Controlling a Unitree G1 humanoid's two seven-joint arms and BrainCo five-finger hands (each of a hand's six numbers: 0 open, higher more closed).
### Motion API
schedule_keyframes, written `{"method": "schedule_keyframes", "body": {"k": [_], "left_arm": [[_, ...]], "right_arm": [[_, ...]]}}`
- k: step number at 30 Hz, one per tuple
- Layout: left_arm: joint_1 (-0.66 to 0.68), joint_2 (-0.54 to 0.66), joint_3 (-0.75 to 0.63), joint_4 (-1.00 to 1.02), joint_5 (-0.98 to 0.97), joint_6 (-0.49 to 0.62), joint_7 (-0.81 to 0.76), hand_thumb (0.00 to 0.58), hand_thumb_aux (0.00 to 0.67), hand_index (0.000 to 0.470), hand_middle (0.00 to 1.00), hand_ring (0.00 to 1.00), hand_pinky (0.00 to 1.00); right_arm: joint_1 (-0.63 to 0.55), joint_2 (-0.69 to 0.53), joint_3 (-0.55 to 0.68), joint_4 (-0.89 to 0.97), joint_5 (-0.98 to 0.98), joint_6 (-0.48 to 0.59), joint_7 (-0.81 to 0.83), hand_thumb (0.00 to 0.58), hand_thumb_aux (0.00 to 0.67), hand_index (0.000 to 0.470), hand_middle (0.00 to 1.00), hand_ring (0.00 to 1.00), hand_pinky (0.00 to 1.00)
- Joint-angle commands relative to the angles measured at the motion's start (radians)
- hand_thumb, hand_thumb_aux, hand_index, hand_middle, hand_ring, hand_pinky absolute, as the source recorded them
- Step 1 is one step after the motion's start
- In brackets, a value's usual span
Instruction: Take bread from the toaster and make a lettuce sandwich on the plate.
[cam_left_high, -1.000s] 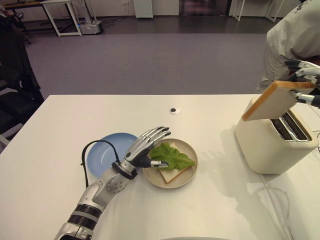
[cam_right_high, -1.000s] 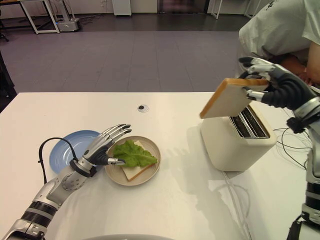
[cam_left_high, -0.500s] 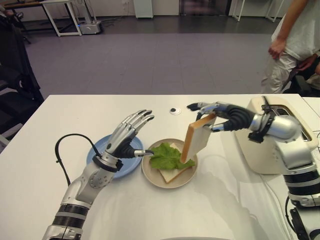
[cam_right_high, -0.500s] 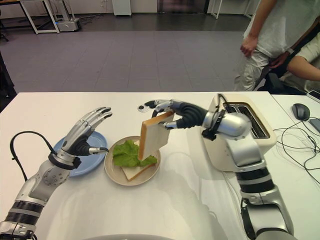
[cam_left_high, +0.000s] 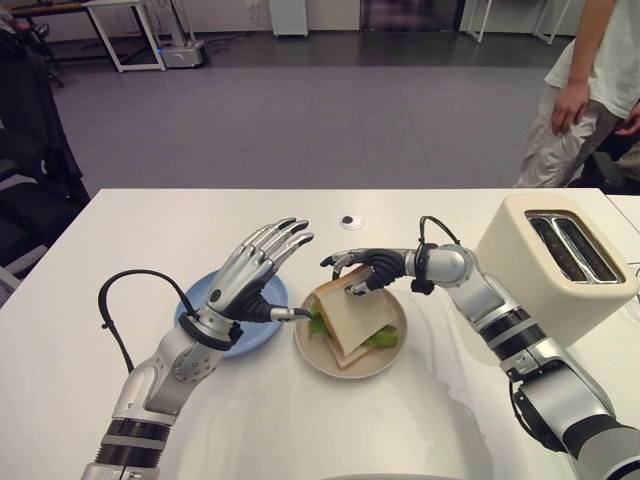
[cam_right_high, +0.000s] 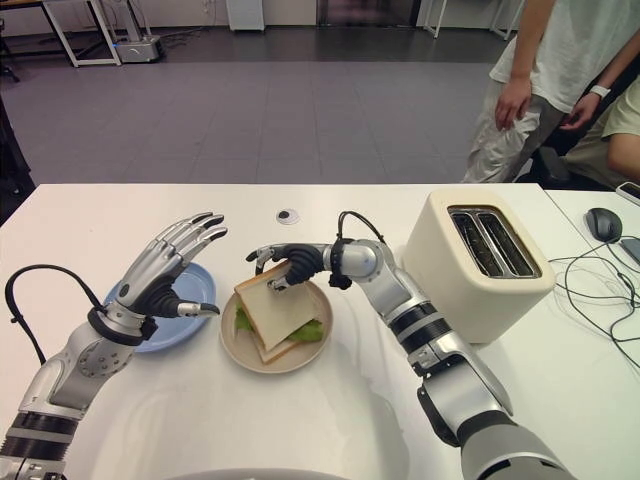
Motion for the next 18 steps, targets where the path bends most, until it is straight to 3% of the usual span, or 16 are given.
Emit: {"method": "schedule_keyframes", "body": {"k": [1,2,3,10,13,14,15,16,17,18], "left_arm": [[0.004,0.003,-0.008,-0.004,0.012,0.009,-0.016,0.0,0.0,0.0,0.0,0.0,0.0],[0.003,0.002,-0.011,0.0,0.013,0.009,-0.017,0.0,0.0,0.0,0.0,0.0,0.0],[0.003,0.002,-0.013,0.003,0.014,0.01,-0.02,0.0,0.0,0.0,0.0,0.0,0.0],[0.008,0.028,-0.022,0.033,-0.01,0.004,-0.067,0.0,0.0,0.0,0.0,0.0,0.0],[0.051,0.088,-0.043,0.016,-0.138,-0.027,-0.199,0.0,0.0,0.0,0.0,0.0,0.0],[0.091,0.128,-0.06,-0.008,-0.219,-0.031,-0.278,0.108,0.066,0.046,0.0,0.0,0.0],[0.131,0.163,-0.069,-0.043,-0.275,-0.037,-0.337,0.462,0.368,0.258,0.12,0.12,0.12],[0.17,0.193,-0.071,-0.085,-0.328,-0.035,-0.388,0.58,0.67,0.47,0.8,0.8,0.8],[0.201,0.217,-0.066,-0.128,-0.357,-0.037,-0.423,0.58,0.67,0.47,1.0,1.0,1.0],[0.228,0.236,-0.057,-0.169,-0.385,-0.026,-0.459,0.58,0.67,0.47,1.0,1.0,1.0]], "right_arm": [[-0.018,0.028,0.003,0.053,-0.056,-0.058,-0.065,0.438,0.339,0.238,0.0,0.0,0.0],[-0.019,0.033,-0.001,0.062,-0.065,-0.074,-0.08,0.066,0.039,0.028,0.0,0.0,0.0],[-0.019,0.035,-0.004,0.068,-0.074,-0.087,-0.093,0.0,0.0,0.0,0.0,0.0,0.0],[0.014,-0.023,-0.061,0.038,-0.086,-0.154,-0.149,0.0,0.0,0.0,0.0,0.0,0.0],[0.086,-0.124,-0.117,-0.074,-0.053,-0.216,-0.129,0.0,0.0,0.0,0.0,0.0,0.0],[0.129,-0.176,-0.146,-0.139,-0.021,-0.235,-0.102,0.0,0.0,0.0,0.0,0.0,0.0],[0.174,-0.234,-0.172,-0.2,-0.003,-0.256,-0.077,0.0,0.0,0.0,0.0,0.0,0.0],[0.222,-0.302,-0.184,-0.258,0.002,-0.293,-0.042,0.0,0.0,0.0,0.0,0.0,0.0],[0.28,-0.367,-0.194,-0.315,0.003,-0.322,-0.011,0.0,0.0,0.0,0.0,0.0,0.0],[0.339,-0.412,-0.209,-0.382,0.029,-0.317,0.02,0.205,0.131,0.092,0.0,0.0,0.0]]}}
